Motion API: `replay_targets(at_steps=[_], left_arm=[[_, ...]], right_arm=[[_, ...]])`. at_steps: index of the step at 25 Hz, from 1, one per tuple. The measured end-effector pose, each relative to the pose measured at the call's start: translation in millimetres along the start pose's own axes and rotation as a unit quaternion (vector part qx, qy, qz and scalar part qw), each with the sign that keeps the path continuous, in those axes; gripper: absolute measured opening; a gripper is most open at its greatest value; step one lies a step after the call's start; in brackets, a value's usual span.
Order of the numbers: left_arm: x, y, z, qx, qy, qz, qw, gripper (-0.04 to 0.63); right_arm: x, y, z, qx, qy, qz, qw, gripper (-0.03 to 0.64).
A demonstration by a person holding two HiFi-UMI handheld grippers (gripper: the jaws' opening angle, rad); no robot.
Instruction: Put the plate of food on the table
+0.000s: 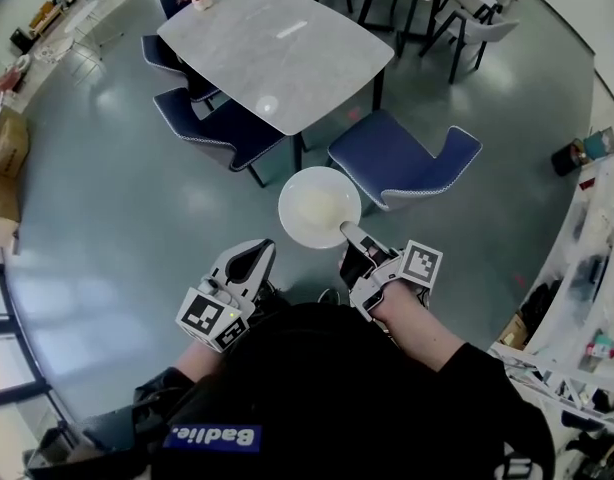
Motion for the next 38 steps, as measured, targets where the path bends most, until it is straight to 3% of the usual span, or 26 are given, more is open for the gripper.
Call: replay_targets(at_steps=[13,29,38], left_arm=[[-50,-7,33,0.012,0.015,0.001,0.9998,0.008],[-259,-50,113,0.009,0.082,-0.023,0.9963,0.008],[-321,-51,130,0.001,0.121,-0.040,0.9919,0.007]], right_arm=[[2,-15,43,0.019,0.005,0.003,1.000,0.018],[-27,-27,234,0.077,0.024,-0.003,0.997,0.018],[-28,-26,299,0.104,0.036,-0.018,0.994,0.018]])
Point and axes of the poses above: the fingertips, and each gripper's own axes: z forward along the fingers, x to its right, y out of its underside, the point moved 9 cm from there along -z, backward along the fingers, and after that the axes turned 12 degrees about x, right-handed, at the moved point
